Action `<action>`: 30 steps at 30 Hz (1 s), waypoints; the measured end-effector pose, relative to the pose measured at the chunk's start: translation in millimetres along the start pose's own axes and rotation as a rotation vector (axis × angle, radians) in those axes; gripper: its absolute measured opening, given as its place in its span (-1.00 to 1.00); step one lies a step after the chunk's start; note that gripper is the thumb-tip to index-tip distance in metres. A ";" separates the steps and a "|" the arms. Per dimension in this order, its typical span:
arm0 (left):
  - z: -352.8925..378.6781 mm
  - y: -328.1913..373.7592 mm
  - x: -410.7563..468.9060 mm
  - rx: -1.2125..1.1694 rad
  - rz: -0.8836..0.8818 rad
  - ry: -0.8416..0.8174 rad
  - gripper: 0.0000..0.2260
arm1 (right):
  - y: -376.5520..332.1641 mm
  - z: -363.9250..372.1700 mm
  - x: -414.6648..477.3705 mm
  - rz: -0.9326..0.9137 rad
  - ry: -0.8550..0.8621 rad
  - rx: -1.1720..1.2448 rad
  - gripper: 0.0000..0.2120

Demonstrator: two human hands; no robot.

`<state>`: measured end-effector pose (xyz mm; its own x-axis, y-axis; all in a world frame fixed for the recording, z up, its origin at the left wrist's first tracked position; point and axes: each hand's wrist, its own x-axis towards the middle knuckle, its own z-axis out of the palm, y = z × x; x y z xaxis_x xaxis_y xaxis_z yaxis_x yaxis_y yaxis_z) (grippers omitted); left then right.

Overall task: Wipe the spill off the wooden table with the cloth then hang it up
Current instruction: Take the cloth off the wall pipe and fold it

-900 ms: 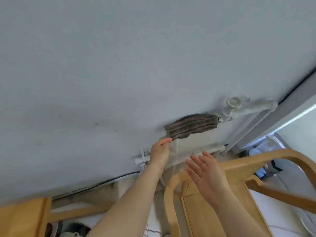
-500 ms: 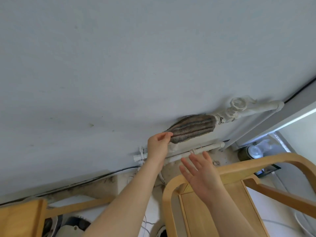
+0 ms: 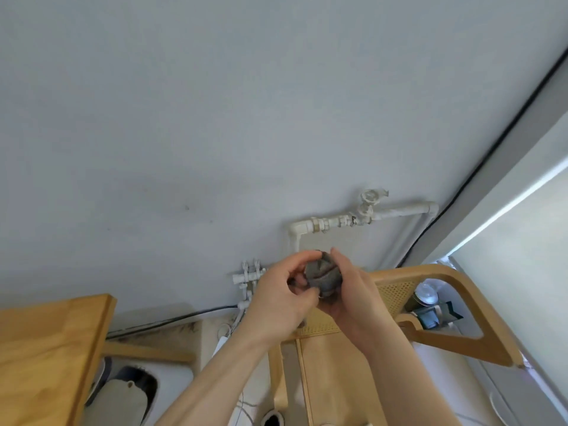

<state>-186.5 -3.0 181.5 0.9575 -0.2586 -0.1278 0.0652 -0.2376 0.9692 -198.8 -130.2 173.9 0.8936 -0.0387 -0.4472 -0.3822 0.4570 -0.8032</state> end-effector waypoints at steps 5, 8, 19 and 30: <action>-1.7 40.5 -76.3 -0.060 0.075 0.249 -0.88 | -11.9 4.0 -83.8 -0.094 -0.302 -0.323 -0.55; -14.1 56.4 -110.2 -0.198 0.023 0.333 -0.61 | -19.8 14.8 -119.4 -0.202 -0.460 -0.597 -0.66; -120.5 63.9 -237.1 -0.443 -0.037 0.311 -0.74 | 26.0 116.9 -166.0 -0.403 -0.369 -0.462 -0.80; -266.3 -39.8 -381.1 -0.221 -0.296 0.261 -0.68 | 164.0 240.8 -170.6 -0.457 -0.520 -0.793 -0.54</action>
<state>-479.1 354.4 247.7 0.9256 0.0421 -0.3762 0.3781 -0.0526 0.9243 -357.2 165.3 213.2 0.9109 0.4111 0.0361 0.1394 -0.2243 -0.9645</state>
